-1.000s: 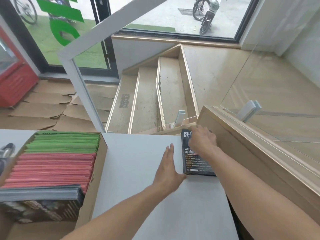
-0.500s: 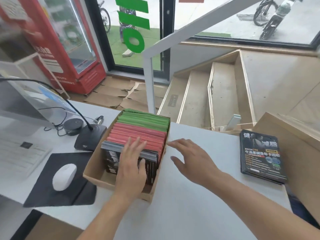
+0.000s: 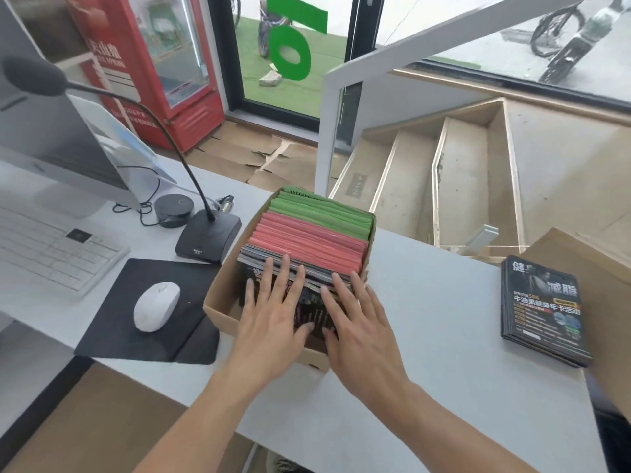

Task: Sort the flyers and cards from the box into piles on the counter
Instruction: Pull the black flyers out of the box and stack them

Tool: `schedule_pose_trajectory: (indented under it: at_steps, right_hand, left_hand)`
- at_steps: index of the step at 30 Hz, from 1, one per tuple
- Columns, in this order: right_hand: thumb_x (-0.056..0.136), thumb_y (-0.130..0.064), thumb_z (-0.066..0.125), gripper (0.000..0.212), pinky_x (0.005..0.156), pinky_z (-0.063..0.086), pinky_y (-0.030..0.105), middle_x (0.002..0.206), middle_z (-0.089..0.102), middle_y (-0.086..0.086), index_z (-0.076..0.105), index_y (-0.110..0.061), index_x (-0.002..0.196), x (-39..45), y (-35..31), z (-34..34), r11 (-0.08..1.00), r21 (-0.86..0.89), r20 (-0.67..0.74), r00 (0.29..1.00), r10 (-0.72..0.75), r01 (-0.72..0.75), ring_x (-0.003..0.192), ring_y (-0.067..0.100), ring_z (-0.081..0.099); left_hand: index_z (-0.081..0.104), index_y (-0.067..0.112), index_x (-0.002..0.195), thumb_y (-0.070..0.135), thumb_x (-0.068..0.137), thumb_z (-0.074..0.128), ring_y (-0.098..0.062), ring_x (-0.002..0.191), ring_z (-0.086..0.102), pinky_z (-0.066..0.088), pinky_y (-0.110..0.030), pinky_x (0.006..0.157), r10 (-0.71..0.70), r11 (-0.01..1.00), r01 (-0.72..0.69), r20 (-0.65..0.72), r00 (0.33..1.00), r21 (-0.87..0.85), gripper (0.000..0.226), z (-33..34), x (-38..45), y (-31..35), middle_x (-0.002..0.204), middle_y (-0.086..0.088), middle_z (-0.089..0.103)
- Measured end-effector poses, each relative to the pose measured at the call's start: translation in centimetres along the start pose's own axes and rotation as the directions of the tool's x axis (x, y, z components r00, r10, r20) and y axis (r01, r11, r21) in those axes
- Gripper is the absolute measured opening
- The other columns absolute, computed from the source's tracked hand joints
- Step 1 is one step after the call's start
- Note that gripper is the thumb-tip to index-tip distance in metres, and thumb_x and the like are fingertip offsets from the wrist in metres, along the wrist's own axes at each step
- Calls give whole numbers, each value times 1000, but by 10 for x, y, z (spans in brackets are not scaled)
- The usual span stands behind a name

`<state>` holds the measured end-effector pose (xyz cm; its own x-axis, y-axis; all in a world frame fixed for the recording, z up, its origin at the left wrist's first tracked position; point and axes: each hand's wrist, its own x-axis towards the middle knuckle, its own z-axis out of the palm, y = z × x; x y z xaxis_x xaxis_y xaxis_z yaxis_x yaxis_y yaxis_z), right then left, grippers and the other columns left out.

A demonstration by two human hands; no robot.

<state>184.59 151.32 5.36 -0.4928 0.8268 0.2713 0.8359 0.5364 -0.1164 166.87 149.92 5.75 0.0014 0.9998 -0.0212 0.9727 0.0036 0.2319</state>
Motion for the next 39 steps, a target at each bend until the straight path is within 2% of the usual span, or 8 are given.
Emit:
schedule_pose_trajectory:
  at_steps: [5, 10, 22, 25, 29, 32, 35, 39]
  right_hand:
    - [84, -11, 65, 43, 103, 40, 37, 134, 59, 2, 65, -18, 127, -2, -11, 0, 998, 60, -106, 994, 2, 4, 127, 26, 51]
    - [85, -6, 62, 39, 87, 43, 30, 117, 64, -2, 64, -17, 123, 4, -14, -5, 995, 96, -131, 991, -14, 26, 104, 21, 59]
    - [100, -27, 44, 50, 119, 27, 46, 158, 38, 7, 48, -10, 146, -4, -21, -2, 987, -159, -12, 1000, 7, -9, 148, 30, 29]
    - [102, -28, 39, 49, 119, 27, 47, 158, 38, 7, 47, -9, 147, -5, -22, -2, 988, -152, -6, 1000, 10, -10, 149, 30, 29]
    - [91, -19, 63, 40, 105, 39, 38, 133, 61, 2, 63, -17, 131, -2, -20, -4, 999, -52, -90, 996, 2, -7, 126, 26, 52]
    - [84, -10, 71, 36, 84, 40, 30, 99, 67, -9, 63, -24, 115, 2, -19, -6, 999, 1, -55, 998, 35, -35, 92, 18, 60]
    - [86, -10, 70, 28, 79, 40, 29, 90, 70, -14, 62, -28, 106, 8, -18, -10, 995, 65, -3, 997, 81, -80, 82, 13, 62]
    - [88, -4, 65, 30, 84, 44, 23, 98, 70, -18, 65, -29, 104, 15, -22, -29, 939, 340, -62, 995, 73, -47, 88, 4, 58]
  left_hand:
    - [-14, 31, 159, 53, 99, 45, -15, 148, -34, -6, -48, 125, 27, 996, -30, -30, 999, -80, 87, 3, -10, -8, 164, 5, -30]
    - [-4, 30, 161, 52, 100, 47, -14, 150, -29, -4, -48, 126, 34, 994, -42, -73, 997, -101, 83, 7, -15, -12, 167, 4, -21]
    - [-12, 27, 160, 53, 101, 39, -20, 149, -32, -3, -52, 125, 39, 997, -43, -68, 997, -63, 82, 8, -14, -9, 165, 0, -27]
    - [-11, 26, 160, 52, 101, 40, -21, 150, -29, 0, -53, 125, 41, 997, -46, -78, 996, -60, 82, 9, -14, -9, 166, -1, -24]
    - [-6, 25, 161, 50, 101, 41, -20, 151, -26, 1, -53, 126, 47, 994, -57, -97, 994, -96, 80, 9, -16, -10, 167, -1, -19]
    - [10, 25, 161, 47, 101, 47, -17, 153, -20, 5, -52, 126, 35, 982, -57, -123, 992, -180, 74, 8, -18, -12, 169, 1, -6]
    - [37, 27, 154, 47, 96, 56, -17, 156, -1, 6, -57, 124, 7, 982, -38, -170, 985, -183, 65, 2, -23, -14, 166, 2, 24]
    - [75, 28, 95, 44, 86, 72, -11, 126, 55, 15, -55, 123, 101, 984, -140, -305, 947, -108, 19, -29, -17, -23, 99, 14, 72]
